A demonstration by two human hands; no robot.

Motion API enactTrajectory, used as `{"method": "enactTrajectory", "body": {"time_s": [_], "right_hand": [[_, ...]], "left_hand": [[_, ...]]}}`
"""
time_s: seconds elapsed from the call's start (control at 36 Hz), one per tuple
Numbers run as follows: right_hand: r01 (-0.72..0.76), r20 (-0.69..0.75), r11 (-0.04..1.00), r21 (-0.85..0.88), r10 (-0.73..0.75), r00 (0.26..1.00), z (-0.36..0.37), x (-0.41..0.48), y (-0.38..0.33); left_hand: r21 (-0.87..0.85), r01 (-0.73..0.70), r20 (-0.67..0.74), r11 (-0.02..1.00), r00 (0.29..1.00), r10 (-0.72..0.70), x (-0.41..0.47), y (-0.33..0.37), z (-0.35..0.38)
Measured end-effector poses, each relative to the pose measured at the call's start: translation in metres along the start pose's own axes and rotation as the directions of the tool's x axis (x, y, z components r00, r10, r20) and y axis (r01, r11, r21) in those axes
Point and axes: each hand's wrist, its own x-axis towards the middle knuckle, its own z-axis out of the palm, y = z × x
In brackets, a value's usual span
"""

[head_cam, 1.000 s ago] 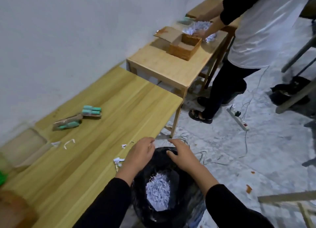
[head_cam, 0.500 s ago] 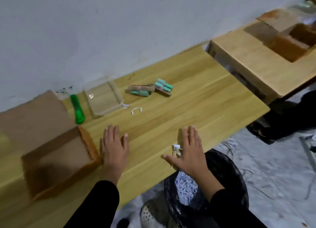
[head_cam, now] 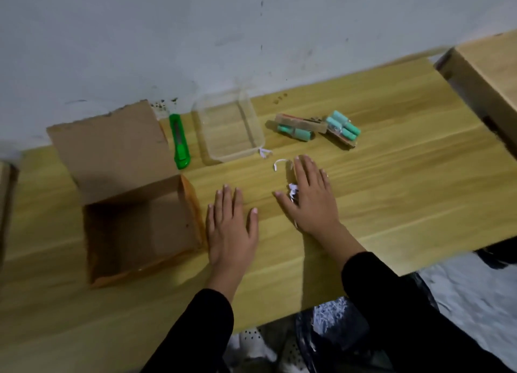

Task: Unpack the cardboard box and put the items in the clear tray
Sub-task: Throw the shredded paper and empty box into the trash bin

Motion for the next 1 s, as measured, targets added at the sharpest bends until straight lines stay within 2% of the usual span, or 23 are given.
{"method": "enactTrajectory", "body": {"time_s": [0.22, 0.42, 0.56, 0.75, 0.92, 1.0], "right_hand": [[0.135, 0.015, 0.99, 0.047, -0.136, 0.991, 0.01, 0.049, -0.019], [0.133, -0.111, 0.987, 0.093, -0.123, 0.986, 0.015, 0.059, -0.026], [0.185, -0.174, 0.977, 0.107, -0.164, 0.971, 0.015, 0.049, -0.03], [0.188, -0.114, 0.967, 0.172, -0.17, 0.979, 0.008, 0.017, -0.024], [0.085, -0.049, 0.977, 0.196, -0.076, 0.996, -0.011, -0.034, 0.006], [-0.039, -0.038, 0.98, 0.196, 0.047, 0.998, -0.022, -0.066, 0.033]], "left_hand": [[0.007, 0.003, -0.002, 1.0, 1.0, -0.003, 0.0, -0.001, 0.0], [-0.01, 0.0, 0.028, 1.0, 1.0, 0.0, 0.0, 0.0, -0.003], [-0.002, -0.01, 0.041, 1.0, 0.999, 0.01, -0.001, -0.002, -0.004], [0.013, -0.009, 0.029, 1.0, 1.0, 0.009, -0.002, 0.0, -0.005], [0.053, -0.064, 0.114, 0.996, 0.992, 0.058, -0.005, 0.011, -0.01], [0.057, -0.113, 0.148, 0.992, 0.984, 0.103, -0.01, 0.029, -0.01]]}}
